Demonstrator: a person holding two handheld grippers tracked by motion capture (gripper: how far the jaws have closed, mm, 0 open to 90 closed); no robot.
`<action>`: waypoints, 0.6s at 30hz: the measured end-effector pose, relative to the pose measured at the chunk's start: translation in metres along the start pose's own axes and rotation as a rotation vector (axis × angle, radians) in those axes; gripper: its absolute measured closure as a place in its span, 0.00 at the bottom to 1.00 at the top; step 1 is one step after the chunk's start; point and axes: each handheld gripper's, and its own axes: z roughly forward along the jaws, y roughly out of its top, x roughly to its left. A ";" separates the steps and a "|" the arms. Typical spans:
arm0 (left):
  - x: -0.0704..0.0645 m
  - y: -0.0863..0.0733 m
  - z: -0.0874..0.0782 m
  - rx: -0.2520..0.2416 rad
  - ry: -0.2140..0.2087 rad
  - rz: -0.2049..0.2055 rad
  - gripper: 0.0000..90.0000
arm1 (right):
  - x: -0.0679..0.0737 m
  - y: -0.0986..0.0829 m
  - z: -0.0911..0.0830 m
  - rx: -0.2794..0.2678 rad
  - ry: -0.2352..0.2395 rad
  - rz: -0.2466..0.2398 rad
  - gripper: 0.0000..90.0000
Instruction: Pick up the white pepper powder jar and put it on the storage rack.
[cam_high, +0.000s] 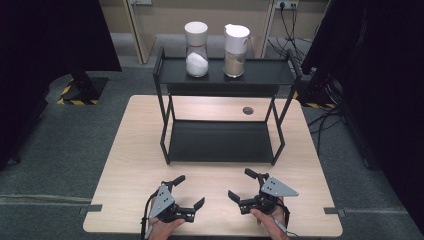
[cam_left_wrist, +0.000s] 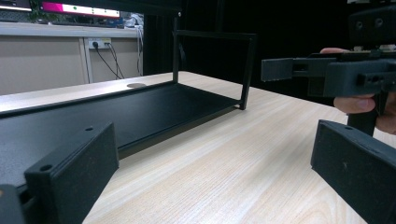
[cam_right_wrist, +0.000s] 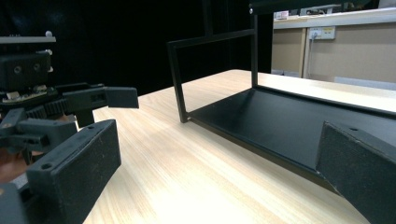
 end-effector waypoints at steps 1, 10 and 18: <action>0.000 0.000 0.000 -0.001 0.001 0.001 0.00 | 0.001 -0.001 0.000 0.004 -0.002 -0.003 0.00; 0.000 0.000 -0.002 -0.007 0.012 -0.001 0.00 | 0.002 -0.004 0.002 0.012 0.002 -0.001 0.00; -0.001 0.000 -0.003 -0.008 0.014 0.005 0.00 | 0.002 -0.005 0.001 0.007 -0.001 0.007 0.00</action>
